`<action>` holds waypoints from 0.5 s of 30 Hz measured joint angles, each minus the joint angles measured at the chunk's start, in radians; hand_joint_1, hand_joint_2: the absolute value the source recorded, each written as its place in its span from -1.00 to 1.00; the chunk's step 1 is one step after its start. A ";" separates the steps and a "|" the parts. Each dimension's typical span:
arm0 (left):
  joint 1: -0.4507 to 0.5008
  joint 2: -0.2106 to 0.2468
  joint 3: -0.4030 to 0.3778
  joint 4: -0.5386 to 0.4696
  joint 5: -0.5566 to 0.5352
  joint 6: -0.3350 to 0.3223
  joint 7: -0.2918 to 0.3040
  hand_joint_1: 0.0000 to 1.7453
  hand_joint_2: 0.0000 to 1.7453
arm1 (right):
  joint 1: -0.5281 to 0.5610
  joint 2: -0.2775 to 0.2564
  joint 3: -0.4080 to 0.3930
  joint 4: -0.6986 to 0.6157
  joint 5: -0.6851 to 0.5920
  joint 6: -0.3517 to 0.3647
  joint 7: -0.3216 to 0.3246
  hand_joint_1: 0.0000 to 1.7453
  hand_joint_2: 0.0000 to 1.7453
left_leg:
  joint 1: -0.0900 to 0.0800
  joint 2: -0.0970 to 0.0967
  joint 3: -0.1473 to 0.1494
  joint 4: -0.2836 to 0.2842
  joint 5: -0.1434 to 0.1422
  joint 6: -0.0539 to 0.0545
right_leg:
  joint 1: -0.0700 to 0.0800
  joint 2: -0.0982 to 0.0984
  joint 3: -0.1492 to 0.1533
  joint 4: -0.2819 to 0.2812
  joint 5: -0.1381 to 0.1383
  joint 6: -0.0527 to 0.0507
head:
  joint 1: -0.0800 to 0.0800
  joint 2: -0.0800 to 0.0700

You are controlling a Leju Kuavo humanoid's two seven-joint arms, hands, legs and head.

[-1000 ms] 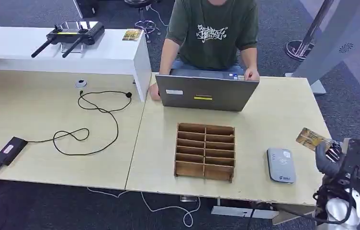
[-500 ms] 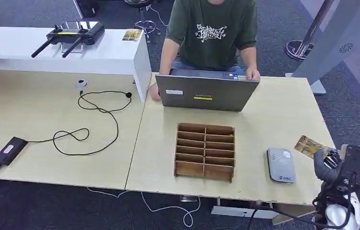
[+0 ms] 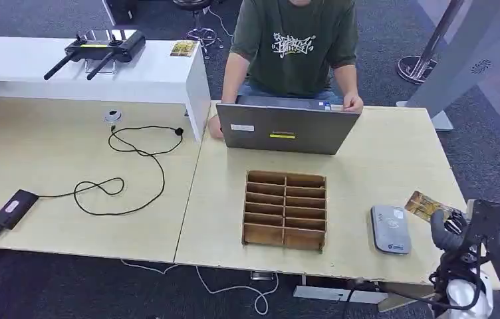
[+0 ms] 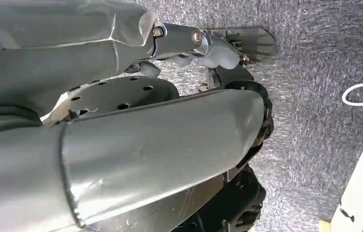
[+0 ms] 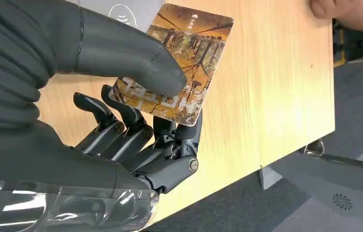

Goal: Pass the card to the sensor for recognition and then transmit it.

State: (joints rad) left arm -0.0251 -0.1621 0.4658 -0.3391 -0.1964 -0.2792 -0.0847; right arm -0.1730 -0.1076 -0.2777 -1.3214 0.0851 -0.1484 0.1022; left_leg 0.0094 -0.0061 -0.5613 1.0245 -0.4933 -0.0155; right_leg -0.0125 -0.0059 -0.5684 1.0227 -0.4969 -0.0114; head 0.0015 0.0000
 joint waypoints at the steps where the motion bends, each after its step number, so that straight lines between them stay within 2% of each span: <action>1: 0.000 0.000 -0.003 0.000 0.003 0.000 0.000 -1.00 -1.00 | -0.002 0.000 0.000 0.005 0.000 0.000 0.001 1.00 1.00 | 0.000 0.000 0.000 0.000 0.000 0.000 | 0.000 0.000 0.000 0.000 0.000 0.000 | 0.000 0.000; 15: -0.001 0.006 -0.056 0.005 0.047 0.000 0.003 -1.00 -1.00 | -0.016 -0.001 0.000 0.062 0.005 -0.008 0.003 1.00 1.00 | 0.000 0.000 0.000 0.000 0.000 0.000 | 0.000 0.000 0.000 0.000 0.000 0.000 | 0.000 0.000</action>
State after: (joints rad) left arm -0.0264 -0.1564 0.4093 -0.3342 -0.1499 -0.2792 -0.0820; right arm -0.1890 -0.1087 -0.2781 -1.2596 0.0904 -0.1560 0.1053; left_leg 0.0094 -0.0060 -0.5612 1.0245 -0.4933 -0.0155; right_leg -0.0124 -0.0059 -0.5685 1.0226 -0.4969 -0.0114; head 0.0015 0.0000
